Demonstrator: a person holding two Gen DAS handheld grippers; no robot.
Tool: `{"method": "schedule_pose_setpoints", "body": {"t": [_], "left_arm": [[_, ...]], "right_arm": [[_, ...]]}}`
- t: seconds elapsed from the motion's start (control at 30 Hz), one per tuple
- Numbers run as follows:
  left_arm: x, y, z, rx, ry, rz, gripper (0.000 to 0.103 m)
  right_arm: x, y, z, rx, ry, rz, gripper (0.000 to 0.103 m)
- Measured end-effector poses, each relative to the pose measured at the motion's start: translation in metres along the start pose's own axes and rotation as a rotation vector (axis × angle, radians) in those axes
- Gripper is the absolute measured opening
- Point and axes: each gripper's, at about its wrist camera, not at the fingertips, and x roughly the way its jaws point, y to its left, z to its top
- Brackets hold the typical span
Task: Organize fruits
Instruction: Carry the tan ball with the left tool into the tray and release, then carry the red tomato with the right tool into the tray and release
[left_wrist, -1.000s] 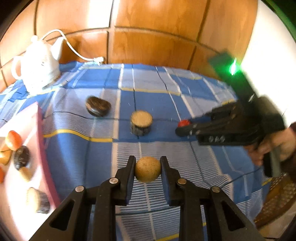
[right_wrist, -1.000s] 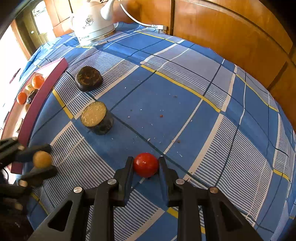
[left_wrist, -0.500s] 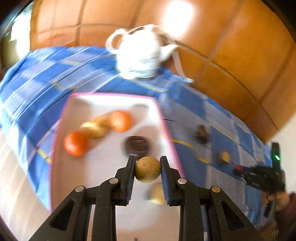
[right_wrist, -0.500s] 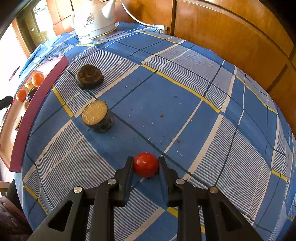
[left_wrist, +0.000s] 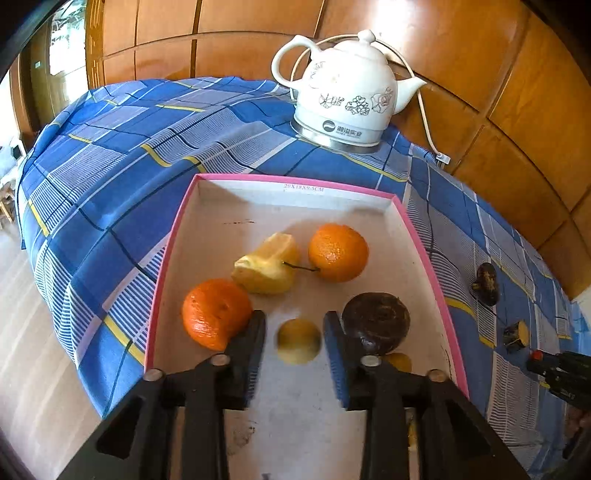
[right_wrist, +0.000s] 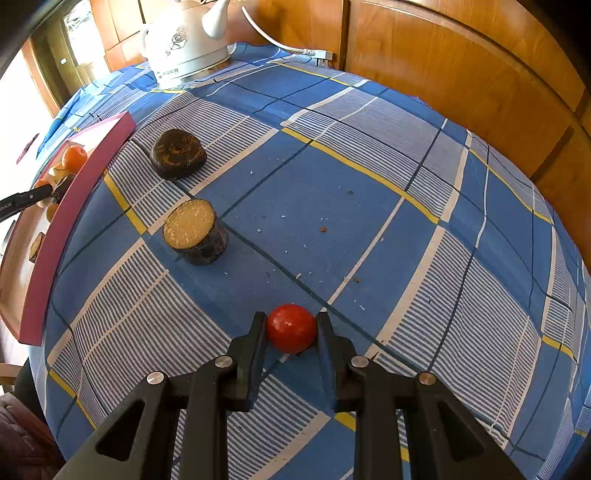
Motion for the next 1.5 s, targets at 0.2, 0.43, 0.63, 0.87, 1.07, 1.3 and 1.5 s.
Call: {"method": "schedule_pose_setpoints", "body": {"t": [0.2, 0.43, 0.63, 0.87, 1.07, 1.3, 1.5], "left_arm": [[-0.023, -0.009, -0.007, 0.014, -0.06, 0.036, 0.042], [-0.058, -0.031, -0.017, 0.063, -0.124, 0.032, 0.044], [-0.074, -0.05, -0.025, 0.104, -0.151, 0.013, 0.046], [-0.08, -0.058, -0.033, 0.124, -0.144, -0.007, 0.047], [-0.079, -0.059, -0.039, 0.128, -0.137, 0.005, 0.047], [-0.08, -0.059, -0.039, 0.128, -0.14, 0.01, 0.047], [-0.081, -0.052, -0.037, 0.111, -0.141, 0.021, 0.049]], "right_arm": [[0.0, -0.001, 0.001, -0.003, 0.001, -0.003, 0.026], [-0.001, 0.001, 0.001, -0.008, -0.002, -0.012, 0.026], [-0.001, 0.004, 0.0, -0.018, -0.004, -0.024, 0.026], [0.0, 0.003, 0.0, -0.017, -0.004, -0.028, 0.026], [0.0, 0.003, 0.0, -0.018, -0.005, -0.029, 0.026], [-0.001, 0.004, 0.0, -0.02, -0.004, -0.027, 0.026], [-0.001, 0.004, 0.0, -0.023, -0.004, -0.023, 0.026]]}}
